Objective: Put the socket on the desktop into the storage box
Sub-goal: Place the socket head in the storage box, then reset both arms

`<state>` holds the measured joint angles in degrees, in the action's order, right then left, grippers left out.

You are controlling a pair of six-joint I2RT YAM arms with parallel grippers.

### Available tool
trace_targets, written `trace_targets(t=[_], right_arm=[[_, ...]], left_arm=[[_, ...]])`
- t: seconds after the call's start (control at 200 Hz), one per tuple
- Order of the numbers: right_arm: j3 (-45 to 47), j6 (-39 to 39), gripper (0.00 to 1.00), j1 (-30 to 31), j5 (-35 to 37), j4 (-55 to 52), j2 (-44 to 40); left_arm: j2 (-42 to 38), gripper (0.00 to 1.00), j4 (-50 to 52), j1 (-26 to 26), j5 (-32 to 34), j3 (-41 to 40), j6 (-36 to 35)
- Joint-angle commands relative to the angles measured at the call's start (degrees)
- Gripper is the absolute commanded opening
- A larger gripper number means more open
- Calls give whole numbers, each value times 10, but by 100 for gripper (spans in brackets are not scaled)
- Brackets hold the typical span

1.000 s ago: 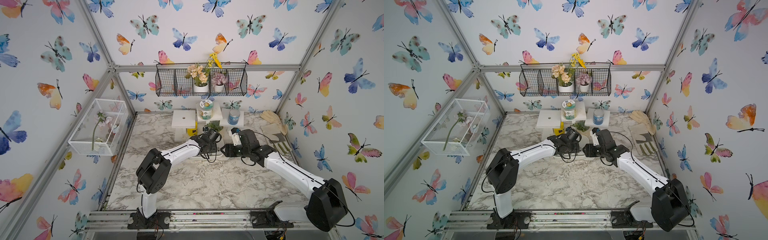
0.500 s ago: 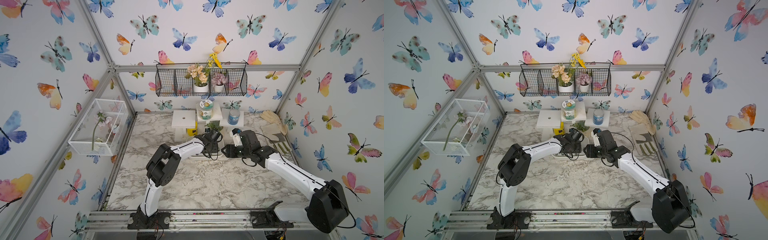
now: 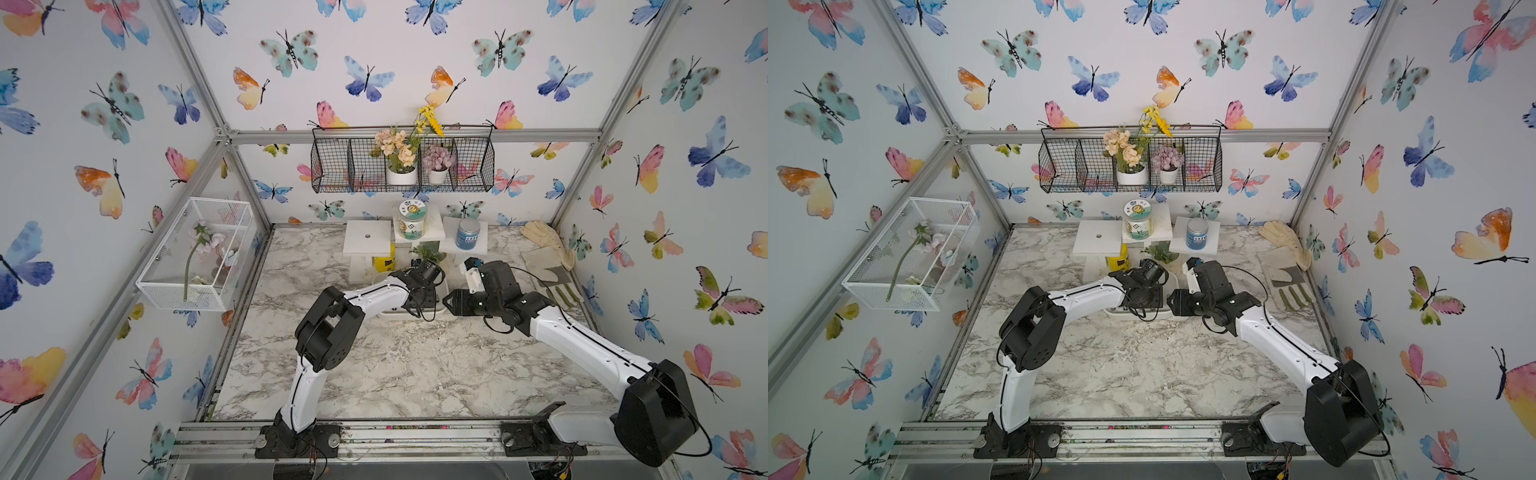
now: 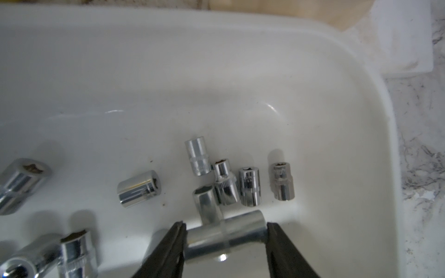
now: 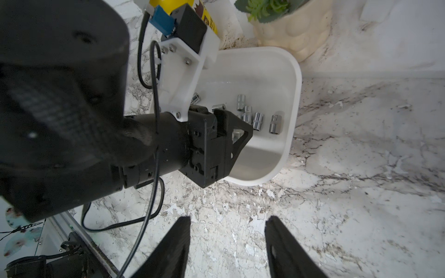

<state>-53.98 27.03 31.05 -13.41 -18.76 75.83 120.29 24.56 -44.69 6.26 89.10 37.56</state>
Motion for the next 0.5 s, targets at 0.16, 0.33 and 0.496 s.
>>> trace_targets(t=[0.16, 0.33, 0.496], right_arm=[[7, 6, 55, -4, -6, 0, -18], [7, 6, 55, -4, -5, 3, -19], [5, 5, 55, -4, -5, 7, -13]], left_arm=[[-23, 66, 1, 1, -6, -22, -2], [-55, 66, -4, -1, 2, -54, 3], [-108, 68, -9, -5, 18, -95, 9]])
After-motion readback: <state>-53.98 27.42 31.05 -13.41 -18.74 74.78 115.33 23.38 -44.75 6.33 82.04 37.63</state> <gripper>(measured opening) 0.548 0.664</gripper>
